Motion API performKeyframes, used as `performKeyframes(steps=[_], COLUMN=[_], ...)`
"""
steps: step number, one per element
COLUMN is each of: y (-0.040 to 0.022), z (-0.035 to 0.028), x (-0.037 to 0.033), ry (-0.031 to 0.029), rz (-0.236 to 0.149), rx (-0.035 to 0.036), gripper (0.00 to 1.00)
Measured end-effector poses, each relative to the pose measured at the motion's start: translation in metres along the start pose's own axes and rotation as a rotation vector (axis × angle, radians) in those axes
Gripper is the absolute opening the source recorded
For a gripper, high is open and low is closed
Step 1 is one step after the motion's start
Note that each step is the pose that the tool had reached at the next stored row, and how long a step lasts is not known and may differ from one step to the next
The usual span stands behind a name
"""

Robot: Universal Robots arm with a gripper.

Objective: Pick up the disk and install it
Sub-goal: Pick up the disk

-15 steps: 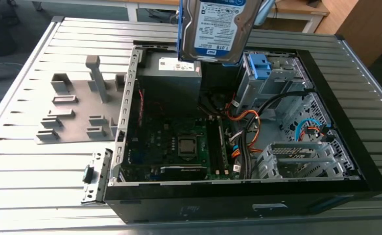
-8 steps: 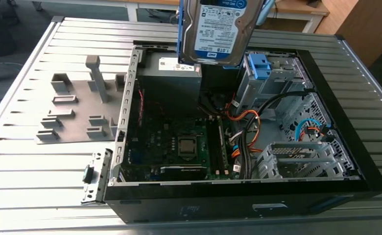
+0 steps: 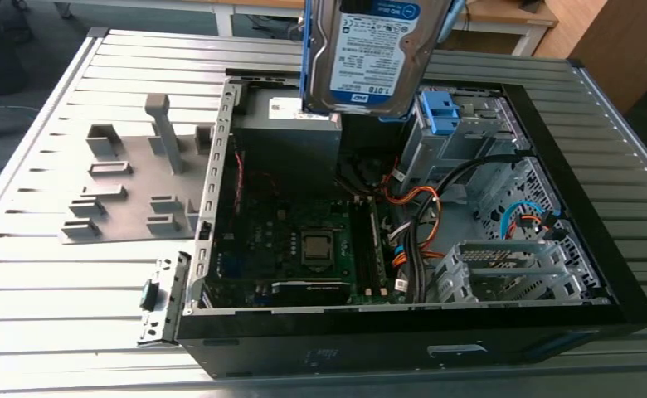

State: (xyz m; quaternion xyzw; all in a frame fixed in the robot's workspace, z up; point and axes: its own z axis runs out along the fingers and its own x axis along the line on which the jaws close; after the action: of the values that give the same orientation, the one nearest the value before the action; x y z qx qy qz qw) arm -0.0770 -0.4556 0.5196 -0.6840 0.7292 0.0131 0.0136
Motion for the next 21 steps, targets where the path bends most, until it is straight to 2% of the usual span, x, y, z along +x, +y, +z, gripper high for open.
performKeyframes(steps=[21], y=[-0.0016], z=[0.0002], x=[0.018], ry=[0.0], rz=[0.0], rx=[0.0], gripper=[0.36])
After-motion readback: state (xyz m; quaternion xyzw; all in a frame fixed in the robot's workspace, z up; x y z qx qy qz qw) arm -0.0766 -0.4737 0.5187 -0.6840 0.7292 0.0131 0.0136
